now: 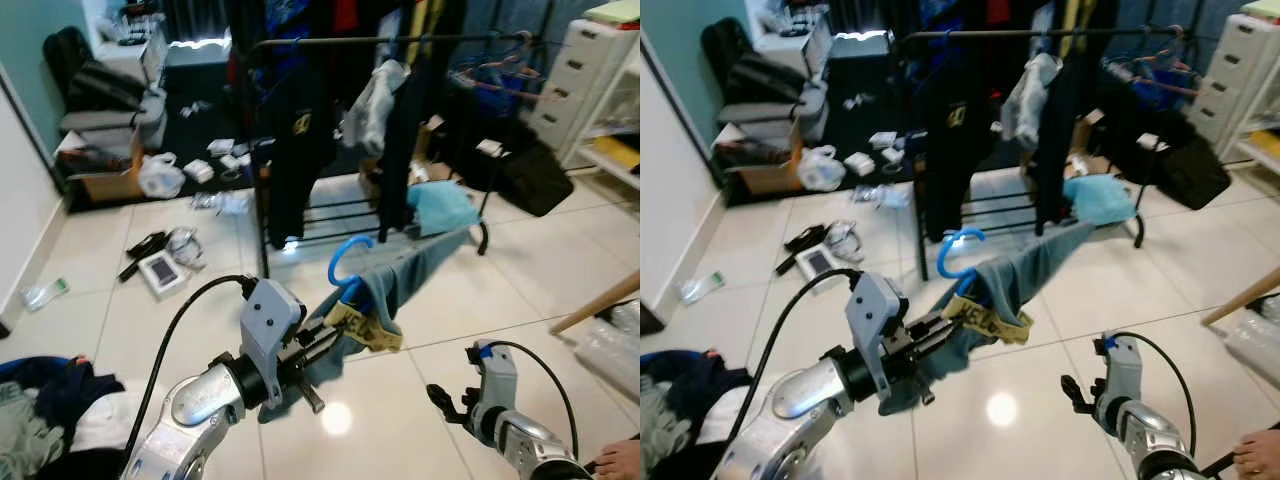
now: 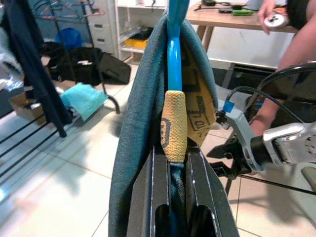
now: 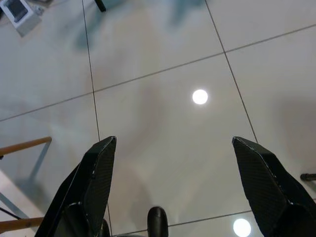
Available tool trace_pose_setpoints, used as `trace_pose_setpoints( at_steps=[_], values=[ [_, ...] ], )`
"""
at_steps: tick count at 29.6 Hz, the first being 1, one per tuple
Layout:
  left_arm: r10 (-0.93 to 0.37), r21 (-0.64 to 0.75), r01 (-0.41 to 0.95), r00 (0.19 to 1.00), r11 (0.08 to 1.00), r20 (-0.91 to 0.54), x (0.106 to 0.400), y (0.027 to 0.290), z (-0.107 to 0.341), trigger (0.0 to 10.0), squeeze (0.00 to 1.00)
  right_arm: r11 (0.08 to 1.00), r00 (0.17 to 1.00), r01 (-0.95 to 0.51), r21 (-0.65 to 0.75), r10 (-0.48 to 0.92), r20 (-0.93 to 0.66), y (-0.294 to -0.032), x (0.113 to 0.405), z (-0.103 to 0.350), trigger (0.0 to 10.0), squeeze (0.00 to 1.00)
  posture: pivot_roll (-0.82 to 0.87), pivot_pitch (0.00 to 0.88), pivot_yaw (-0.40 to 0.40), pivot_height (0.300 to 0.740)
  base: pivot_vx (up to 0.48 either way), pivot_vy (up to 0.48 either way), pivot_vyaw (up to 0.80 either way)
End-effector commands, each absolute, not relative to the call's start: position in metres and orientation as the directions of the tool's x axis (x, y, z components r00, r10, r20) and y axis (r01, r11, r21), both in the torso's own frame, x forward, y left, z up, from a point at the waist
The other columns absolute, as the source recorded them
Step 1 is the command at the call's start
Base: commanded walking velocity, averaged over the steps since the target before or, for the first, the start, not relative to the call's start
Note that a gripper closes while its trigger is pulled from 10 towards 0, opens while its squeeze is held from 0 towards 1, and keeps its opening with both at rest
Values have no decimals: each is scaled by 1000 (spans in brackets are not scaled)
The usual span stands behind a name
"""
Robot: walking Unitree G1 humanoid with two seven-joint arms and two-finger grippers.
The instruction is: Hang hanger
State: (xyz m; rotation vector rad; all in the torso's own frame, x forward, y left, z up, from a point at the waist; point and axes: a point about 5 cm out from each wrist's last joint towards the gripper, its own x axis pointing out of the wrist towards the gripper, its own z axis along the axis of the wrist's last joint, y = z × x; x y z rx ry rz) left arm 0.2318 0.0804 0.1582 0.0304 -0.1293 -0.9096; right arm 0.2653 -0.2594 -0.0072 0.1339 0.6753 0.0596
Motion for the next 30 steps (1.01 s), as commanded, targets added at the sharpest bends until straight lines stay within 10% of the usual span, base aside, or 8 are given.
trace_pose_setpoints(
  at_steps=[1,20,30],
  values=[
    [-794,93,789,599,608,109,230,81,161,10000,0,989,778,-15,145,102,-620,-257,265,-9,10000,0,-34,0,-3,740,247,0,0],
    [-778,120,768,623,629,85,235,82,160,10000,0,991,775,-35,131,110,-622,-255,265,-10,10000,0,-34,0,-4,740,334,0,0],
    [-781,115,772,618,625,92,234,81,160,10000,0,990,774,-49,133,122,-621,-254,265,-9,10000,0,-36,0,-5,740,384,0,-773]
  ],
)
